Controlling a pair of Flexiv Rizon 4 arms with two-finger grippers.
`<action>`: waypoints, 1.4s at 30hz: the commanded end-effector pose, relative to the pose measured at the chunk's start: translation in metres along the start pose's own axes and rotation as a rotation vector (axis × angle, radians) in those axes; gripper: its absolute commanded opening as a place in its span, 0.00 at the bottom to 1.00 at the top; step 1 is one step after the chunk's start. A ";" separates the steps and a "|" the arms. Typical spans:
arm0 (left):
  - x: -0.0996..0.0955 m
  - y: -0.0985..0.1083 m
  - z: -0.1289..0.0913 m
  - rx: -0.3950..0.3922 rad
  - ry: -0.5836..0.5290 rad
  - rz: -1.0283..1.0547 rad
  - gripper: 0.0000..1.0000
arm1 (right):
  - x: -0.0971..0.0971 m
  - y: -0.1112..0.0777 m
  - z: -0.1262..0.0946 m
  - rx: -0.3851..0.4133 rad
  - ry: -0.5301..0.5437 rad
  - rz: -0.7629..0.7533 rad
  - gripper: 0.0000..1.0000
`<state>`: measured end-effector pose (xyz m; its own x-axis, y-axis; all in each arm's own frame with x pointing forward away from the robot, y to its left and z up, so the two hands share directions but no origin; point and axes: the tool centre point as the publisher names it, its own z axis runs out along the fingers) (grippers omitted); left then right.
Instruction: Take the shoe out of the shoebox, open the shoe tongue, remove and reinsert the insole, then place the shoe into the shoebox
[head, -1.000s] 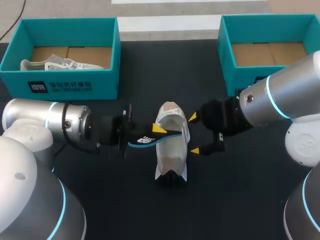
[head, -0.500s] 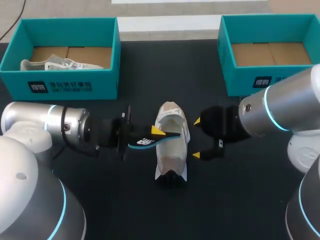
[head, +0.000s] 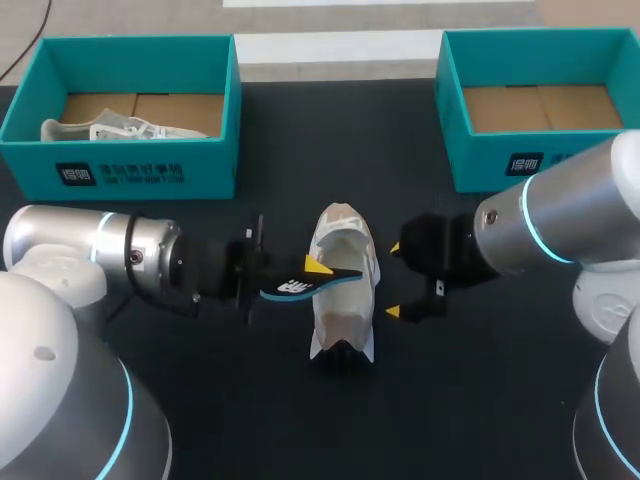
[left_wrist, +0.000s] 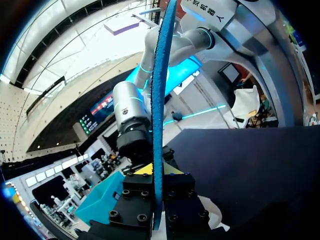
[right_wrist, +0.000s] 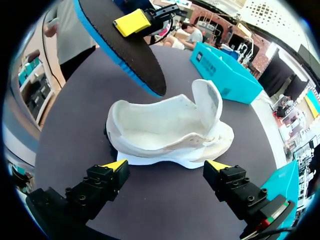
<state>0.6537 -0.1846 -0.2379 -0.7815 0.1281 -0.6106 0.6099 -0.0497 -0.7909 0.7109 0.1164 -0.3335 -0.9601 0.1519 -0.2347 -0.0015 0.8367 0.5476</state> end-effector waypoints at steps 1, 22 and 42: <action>0.001 -0.001 0.000 -0.003 -0.003 0.001 0.00 | 0.001 0.001 0.001 0.003 -0.004 0.000 1.00; 0.003 0.018 0.001 0.002 0.017 -0.013 0.00 | -0.007 0.011 0.018 -0.029 -0.016 -0.008 1.00; 0.019 0.027 0.015 0.064 0.040 -0.004 0.00 | -0.006 0.011 0.016 -0.011 -0.027 0.001 1.00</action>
<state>0.6547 -0.1949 -0.2664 -0.7756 0.1774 -0.6058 0.5966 -0.1078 -0.7953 0.7223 0.1319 -0.3384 -0.9534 0.1638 -0.2535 -0.0054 0.8305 0.5570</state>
